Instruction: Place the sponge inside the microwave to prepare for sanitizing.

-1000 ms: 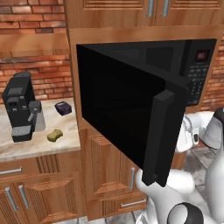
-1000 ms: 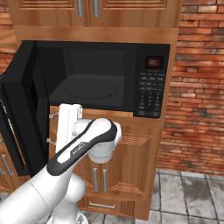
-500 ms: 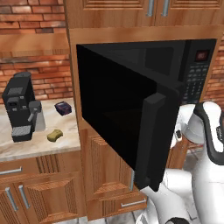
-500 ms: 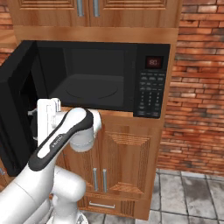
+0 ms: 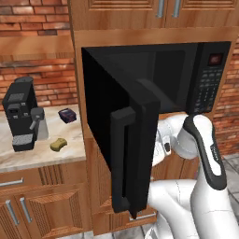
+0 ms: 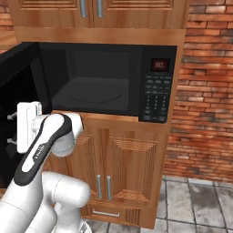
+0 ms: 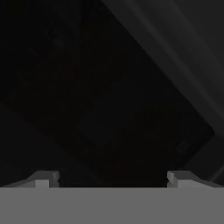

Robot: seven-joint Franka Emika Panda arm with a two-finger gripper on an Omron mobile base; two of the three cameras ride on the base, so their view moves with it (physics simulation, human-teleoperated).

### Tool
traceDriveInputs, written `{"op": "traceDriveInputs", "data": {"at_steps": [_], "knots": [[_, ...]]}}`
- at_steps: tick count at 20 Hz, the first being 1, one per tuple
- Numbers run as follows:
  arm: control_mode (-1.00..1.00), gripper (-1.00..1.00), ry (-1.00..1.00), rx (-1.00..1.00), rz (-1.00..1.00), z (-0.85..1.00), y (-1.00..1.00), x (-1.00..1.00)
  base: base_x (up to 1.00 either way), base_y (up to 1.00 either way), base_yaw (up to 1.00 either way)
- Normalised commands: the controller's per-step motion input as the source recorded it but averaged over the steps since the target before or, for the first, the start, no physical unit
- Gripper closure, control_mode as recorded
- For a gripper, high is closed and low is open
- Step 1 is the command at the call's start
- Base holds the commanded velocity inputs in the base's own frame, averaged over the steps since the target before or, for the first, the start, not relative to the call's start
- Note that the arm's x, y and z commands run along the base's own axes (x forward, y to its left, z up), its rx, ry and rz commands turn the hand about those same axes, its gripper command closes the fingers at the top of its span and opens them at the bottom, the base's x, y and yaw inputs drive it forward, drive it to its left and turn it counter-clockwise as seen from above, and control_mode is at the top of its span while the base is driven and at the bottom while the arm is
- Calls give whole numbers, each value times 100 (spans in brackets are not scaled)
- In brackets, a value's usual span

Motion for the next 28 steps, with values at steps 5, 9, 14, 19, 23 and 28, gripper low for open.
{"op": "traceDriveInputs", "data": {"at_steps": [5, 9, 14, 19, 23, 28], "knots": [[-100, -100, 0, 0, -13, -13, 51, -18, 0, 0, 0], [-100, -100, 0, 0, -17, 0, 49, -3, 0, 0, 0], [-100, -100, 0, 0, -18, 0, 41, 0, 0, 0, 0], [-100, -100, 0, -1, -16, 0, 24, -4, 0, 0, 0], [-100, -100, 1, -4, -6, -10, -14, -24, 0, 0, 0], [-100, -100, 0, -2, 0, -14, -86, -7, 0, 0, 0]]}}
